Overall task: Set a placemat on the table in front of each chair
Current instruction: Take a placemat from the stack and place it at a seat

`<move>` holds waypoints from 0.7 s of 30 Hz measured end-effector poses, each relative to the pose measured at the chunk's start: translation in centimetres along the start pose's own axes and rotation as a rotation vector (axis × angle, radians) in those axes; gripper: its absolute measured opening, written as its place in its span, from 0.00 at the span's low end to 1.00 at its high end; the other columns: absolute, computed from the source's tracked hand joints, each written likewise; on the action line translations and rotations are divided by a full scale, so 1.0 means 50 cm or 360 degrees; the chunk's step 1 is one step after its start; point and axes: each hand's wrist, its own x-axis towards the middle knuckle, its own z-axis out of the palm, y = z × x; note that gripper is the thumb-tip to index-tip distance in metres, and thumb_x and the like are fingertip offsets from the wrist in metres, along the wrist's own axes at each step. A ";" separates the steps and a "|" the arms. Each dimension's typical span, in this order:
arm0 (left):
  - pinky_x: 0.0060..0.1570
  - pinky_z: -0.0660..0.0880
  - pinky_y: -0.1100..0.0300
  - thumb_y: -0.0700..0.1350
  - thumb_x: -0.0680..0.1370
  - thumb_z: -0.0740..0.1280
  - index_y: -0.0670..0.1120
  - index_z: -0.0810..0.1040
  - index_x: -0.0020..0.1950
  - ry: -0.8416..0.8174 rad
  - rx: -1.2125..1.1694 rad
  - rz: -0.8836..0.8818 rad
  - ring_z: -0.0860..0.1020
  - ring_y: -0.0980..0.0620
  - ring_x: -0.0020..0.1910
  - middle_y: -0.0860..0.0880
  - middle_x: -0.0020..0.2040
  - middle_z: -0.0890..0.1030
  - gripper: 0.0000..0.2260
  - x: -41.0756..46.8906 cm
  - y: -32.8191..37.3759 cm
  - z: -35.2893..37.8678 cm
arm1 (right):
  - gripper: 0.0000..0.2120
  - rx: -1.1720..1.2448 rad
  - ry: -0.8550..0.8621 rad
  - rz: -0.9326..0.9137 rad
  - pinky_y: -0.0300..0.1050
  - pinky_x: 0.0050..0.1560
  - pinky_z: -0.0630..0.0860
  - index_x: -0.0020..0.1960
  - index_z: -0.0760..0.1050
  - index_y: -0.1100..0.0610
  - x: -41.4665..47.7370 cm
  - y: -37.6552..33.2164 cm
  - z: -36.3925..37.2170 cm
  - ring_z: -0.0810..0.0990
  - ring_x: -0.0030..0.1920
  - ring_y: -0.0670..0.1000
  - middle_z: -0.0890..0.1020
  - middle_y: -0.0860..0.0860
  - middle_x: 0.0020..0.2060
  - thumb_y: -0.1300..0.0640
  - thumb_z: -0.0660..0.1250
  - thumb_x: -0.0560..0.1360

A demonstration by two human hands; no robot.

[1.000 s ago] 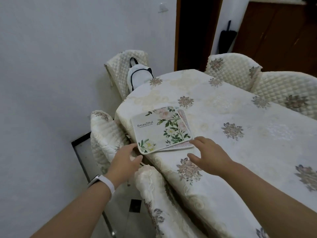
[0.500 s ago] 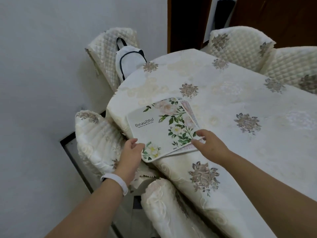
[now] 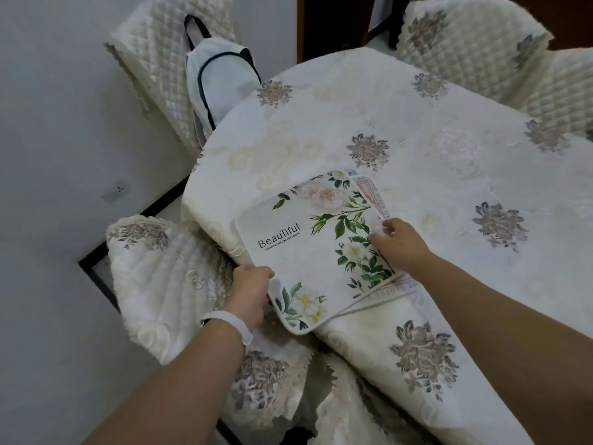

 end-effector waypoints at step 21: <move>0.45 0.77 0.55 0.30 0.74 0.61 0.45 0.77 0.59 -0.0164 -0.0014 0.0269 0.80 0.44 0.50 0.47 0.52 0.82 0.17 -0.005 0.014 0.019 | 0.16 -0.0177 -0.0001 0.0129 0.41 0.30 0.72 0.59 0.71 0.57 0.017 -0.030 -0.015 0.77 0.38 0.50 0.78 0.53 0.44 0.64 0.66 0.73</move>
